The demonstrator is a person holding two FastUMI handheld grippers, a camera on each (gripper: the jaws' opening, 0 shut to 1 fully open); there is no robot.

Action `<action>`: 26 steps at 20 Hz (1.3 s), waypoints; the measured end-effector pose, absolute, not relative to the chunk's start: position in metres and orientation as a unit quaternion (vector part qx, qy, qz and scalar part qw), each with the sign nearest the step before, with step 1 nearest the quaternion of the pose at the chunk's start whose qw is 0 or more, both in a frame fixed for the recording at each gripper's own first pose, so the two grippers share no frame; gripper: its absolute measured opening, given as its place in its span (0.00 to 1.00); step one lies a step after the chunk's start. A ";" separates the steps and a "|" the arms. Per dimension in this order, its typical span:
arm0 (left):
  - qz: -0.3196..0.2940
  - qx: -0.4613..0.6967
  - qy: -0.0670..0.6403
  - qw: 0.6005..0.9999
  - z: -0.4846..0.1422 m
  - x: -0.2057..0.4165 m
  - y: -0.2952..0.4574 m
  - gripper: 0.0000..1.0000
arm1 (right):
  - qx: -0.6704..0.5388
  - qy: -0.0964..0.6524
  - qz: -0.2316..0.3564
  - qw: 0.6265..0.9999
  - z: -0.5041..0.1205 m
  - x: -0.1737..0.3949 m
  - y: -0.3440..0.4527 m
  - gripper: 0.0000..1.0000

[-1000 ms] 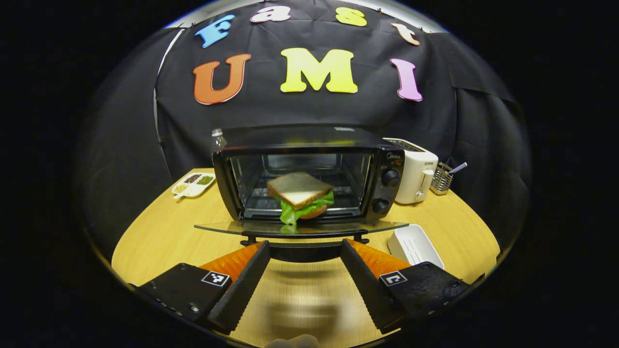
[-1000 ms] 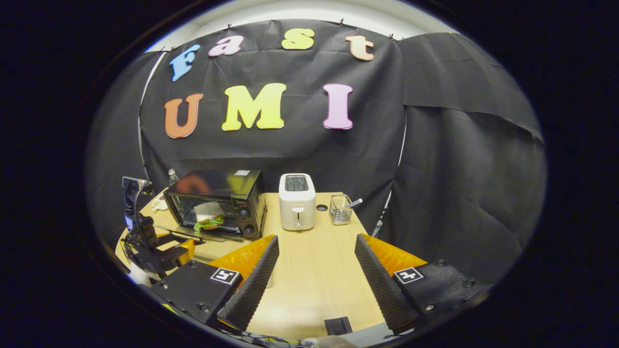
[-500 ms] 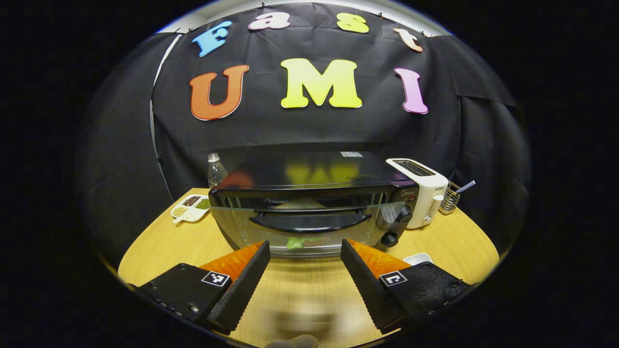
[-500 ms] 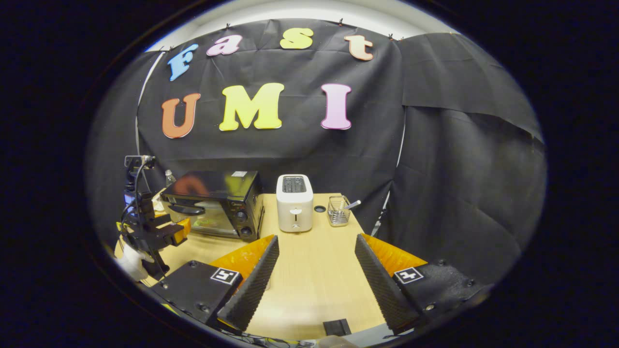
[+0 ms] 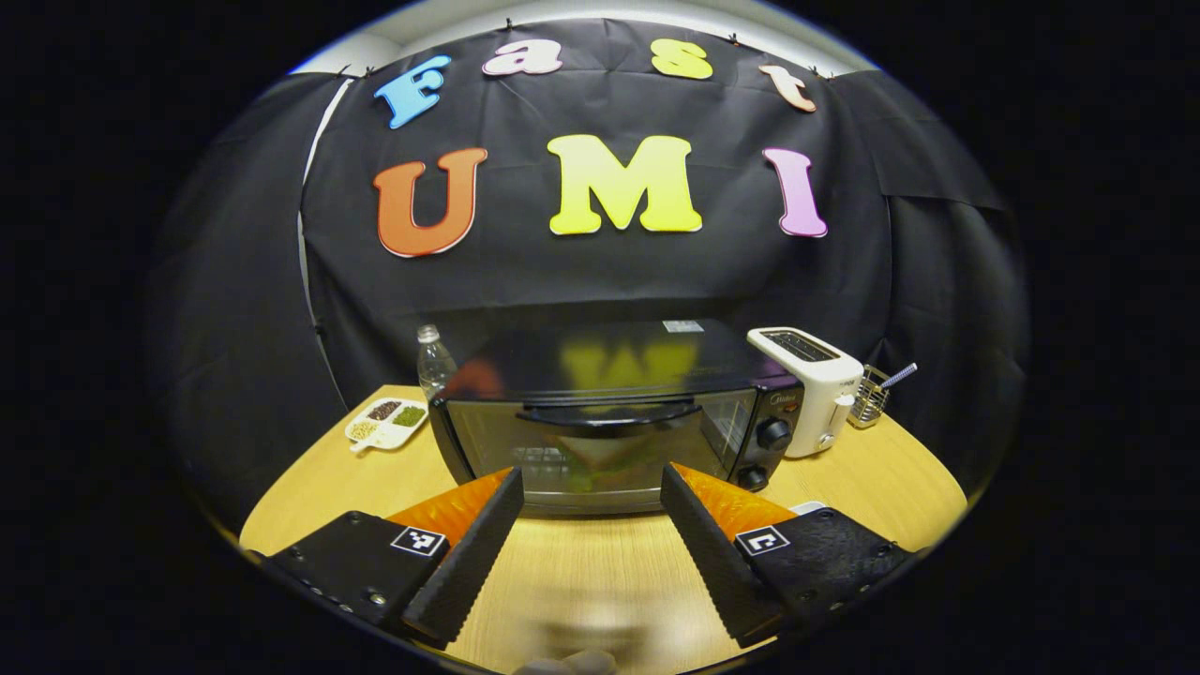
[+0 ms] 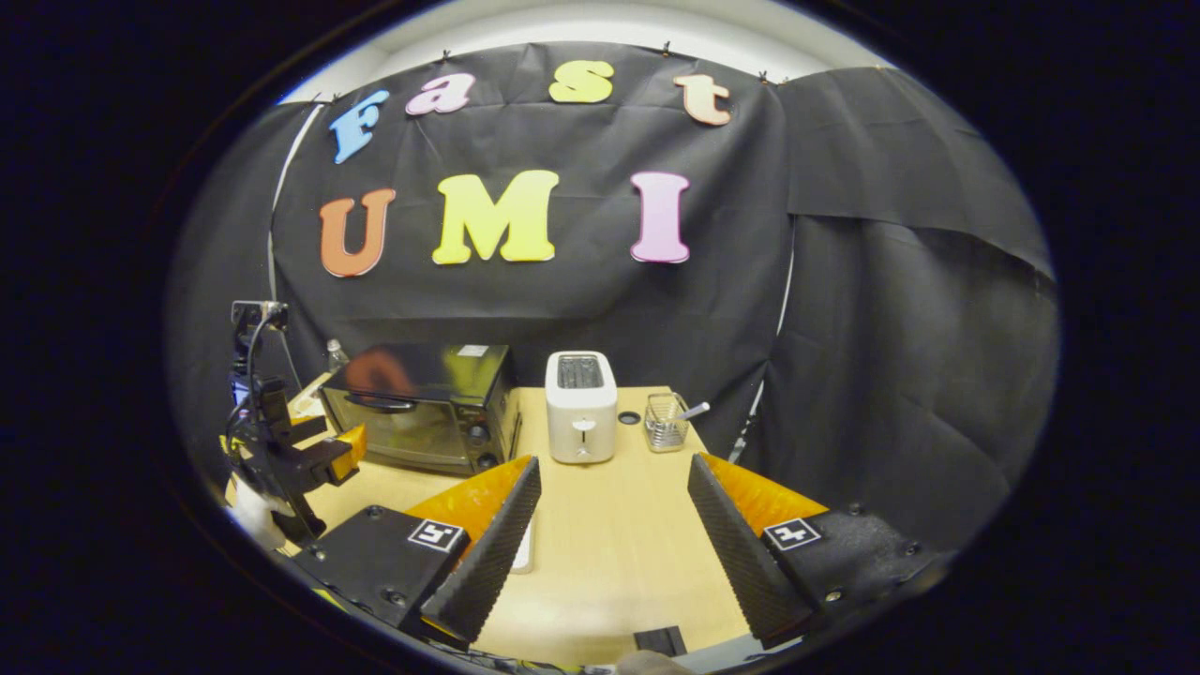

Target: Open the electric oven with the left hand, put the food in, and close the electric oven.

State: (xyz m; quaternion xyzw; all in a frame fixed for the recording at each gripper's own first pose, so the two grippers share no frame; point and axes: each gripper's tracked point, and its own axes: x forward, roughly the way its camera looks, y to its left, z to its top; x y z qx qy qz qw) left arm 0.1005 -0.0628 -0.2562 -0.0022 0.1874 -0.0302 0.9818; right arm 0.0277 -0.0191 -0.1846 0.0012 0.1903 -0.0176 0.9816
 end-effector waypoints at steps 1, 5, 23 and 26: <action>-0.028 0.000 0.173 0.985 -0.241 0.098 -0.060 0.96 | 0.000 0.183 -0.012 0.983 -0.178 0.031 -0.016 1.00; -0.030 -0.015 0.123 0.992 -0.175 0.076 -0.050 0.96 | 0.008 0.150 0.015 0.988 -0.150 0.038 0.006 0.92; -0.015 -0.023 0.026 0.999 -0.011 -0.003 0.004 0.96 | 0.036 0.029 0.047 0.998 -0.039 0.038 0.063 1.00; -0.022 -0.026 0.034 0.999 -0.014 -0.006 0.001 0.96 | 0.030 0.026 0.042 0.998 -0.036 0.033 0.063 1.00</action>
